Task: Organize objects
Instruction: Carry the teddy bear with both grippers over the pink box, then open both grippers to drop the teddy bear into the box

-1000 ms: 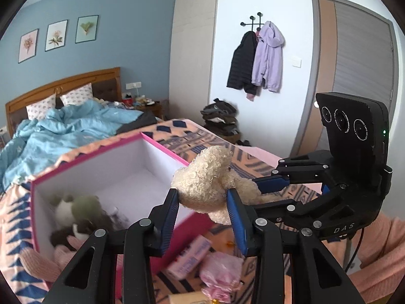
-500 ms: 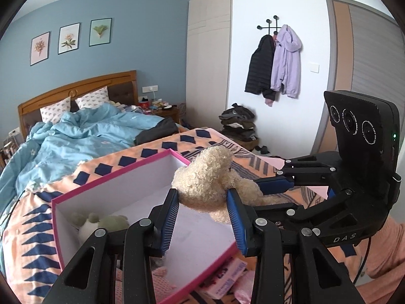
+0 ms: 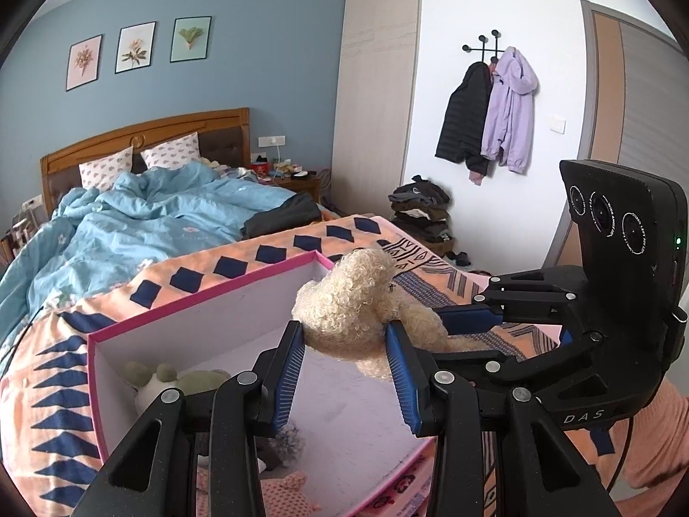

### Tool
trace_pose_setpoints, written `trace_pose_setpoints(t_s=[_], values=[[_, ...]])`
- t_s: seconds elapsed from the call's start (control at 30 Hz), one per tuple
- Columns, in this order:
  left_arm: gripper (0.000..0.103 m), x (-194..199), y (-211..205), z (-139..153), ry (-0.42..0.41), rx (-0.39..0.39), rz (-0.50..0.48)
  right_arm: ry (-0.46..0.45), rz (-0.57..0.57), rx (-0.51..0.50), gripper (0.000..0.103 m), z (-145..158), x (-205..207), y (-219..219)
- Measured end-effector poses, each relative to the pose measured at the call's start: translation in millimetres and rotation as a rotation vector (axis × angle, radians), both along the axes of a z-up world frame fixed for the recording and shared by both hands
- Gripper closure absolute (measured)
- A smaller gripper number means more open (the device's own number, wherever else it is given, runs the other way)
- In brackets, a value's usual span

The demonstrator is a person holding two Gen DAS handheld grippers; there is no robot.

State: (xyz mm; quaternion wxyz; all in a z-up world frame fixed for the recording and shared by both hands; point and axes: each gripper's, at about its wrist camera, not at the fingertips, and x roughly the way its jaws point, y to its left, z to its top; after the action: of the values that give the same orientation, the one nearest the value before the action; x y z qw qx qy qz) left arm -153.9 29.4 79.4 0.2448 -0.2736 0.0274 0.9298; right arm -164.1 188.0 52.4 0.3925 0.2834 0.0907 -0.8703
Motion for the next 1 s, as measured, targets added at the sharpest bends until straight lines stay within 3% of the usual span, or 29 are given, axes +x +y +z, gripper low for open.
trace_pose_setpoints(t_s=[1.0], values=[[0.065, -42.9, 5.0, -21.2, -0.078, -0.038, 0.045, -0.087, -0.04, 0.039, 0.069, -22.5, -42.7, -11.0]])
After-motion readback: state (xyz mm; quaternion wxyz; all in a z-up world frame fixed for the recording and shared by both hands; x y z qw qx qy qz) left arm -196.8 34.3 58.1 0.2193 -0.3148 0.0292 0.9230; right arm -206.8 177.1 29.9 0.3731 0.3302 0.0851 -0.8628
